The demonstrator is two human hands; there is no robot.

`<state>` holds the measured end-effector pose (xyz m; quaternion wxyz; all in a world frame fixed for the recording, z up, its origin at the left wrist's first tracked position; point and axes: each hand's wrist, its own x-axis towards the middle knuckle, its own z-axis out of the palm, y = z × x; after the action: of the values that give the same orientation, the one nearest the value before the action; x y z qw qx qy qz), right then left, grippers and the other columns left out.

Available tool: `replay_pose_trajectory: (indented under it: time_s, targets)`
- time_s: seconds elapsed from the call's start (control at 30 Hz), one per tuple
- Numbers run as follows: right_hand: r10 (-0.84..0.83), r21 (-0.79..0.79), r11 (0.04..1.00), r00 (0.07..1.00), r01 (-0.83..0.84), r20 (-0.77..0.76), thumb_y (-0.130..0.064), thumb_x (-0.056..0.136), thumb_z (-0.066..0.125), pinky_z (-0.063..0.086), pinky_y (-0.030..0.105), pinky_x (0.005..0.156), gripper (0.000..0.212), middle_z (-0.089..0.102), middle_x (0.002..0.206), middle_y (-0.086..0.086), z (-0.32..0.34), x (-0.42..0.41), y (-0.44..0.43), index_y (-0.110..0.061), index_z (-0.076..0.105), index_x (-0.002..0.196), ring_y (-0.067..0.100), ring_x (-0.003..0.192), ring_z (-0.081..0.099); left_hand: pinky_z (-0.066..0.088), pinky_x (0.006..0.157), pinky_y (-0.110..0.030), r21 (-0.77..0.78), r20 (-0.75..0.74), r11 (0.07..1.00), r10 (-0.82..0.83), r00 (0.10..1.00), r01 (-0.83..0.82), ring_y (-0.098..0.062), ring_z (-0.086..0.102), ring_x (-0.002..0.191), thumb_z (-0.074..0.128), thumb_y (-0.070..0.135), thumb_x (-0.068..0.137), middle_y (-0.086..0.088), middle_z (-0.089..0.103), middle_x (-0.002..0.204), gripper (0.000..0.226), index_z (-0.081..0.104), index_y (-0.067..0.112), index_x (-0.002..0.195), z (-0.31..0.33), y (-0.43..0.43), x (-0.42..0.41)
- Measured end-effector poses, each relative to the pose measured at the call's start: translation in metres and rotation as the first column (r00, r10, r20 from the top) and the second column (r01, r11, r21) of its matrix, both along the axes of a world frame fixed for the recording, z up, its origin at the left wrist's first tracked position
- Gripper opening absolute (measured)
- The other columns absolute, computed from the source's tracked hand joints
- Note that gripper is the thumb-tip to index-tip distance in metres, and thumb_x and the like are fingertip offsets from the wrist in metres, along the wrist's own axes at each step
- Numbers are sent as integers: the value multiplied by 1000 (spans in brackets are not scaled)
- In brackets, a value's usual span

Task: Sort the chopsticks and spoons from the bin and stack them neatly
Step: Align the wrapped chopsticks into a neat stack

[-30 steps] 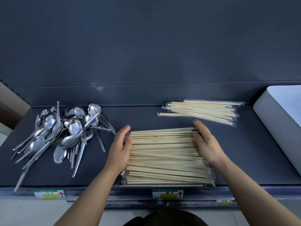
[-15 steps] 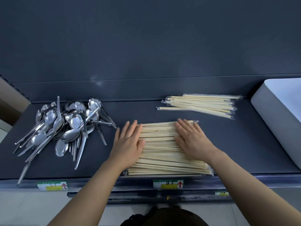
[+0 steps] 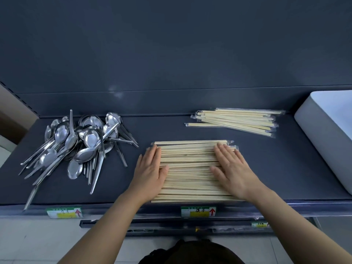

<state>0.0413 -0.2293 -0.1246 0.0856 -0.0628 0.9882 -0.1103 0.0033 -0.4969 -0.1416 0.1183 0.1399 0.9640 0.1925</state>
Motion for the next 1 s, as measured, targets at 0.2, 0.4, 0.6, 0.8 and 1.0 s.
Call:
replay_pose_trajectory:
  time_s: [0.2,0.4,0.6,0.8,1.0]
  targets:
    - [19,96,995,997,-11,-81,-72,76,-21,-11,35,120,96,-7,161,-2,4,-2,-1,-21,4,154,12,148,-11,-13,118,-37,-35,-16,999,-23,1000,23,-7,-21,144,9,64,91,10,-21,158,76,-6,23,153,15,-4,-2]
    - [107,116,988,994,-102,-37,-69,84,-7,-9,35,121,86,-11,160,-1,-1,4,-13,-18,-6,153,13,147,-15,-14,118,-37,-174,-20,976,-134,991,128,-11,-34,140,5,75,82,7,-29,156,87,-21,26,149,8,7,13]
    - [130,139,983,990,-122,-51,-67,85,-4,-13,34,119,83,-13,160,-1,1,-5,-8,-19,-8,152,13,146,-17,-10,119,-36,-32,-17,993,-115,993,115,-8,-34,140,20,69,89,10,-31,155,84,-16,26,151,8,8,5]
    - [-240,-337,910,970,243,51,-55,96,27,-6,23,116,76,-13,161,-1,5,-12,10,-16,-1,154,9,147,-14,1,122,-41,328,120,923,172,978,-203,-12,-13,147,41,53,94,14,-20,158,83,-8,25,153,10,6,5]
    - [-217,-340,916,976,212,24,-37,100,41,6,21,116,65,5,162,1,8,-16,11,-9,14,153,14,148,4,16,120,-37,326,36,924,198,979,-199,-16,14,146,46,42,97,3,12,159,70,13,17,153,11,6,-4]
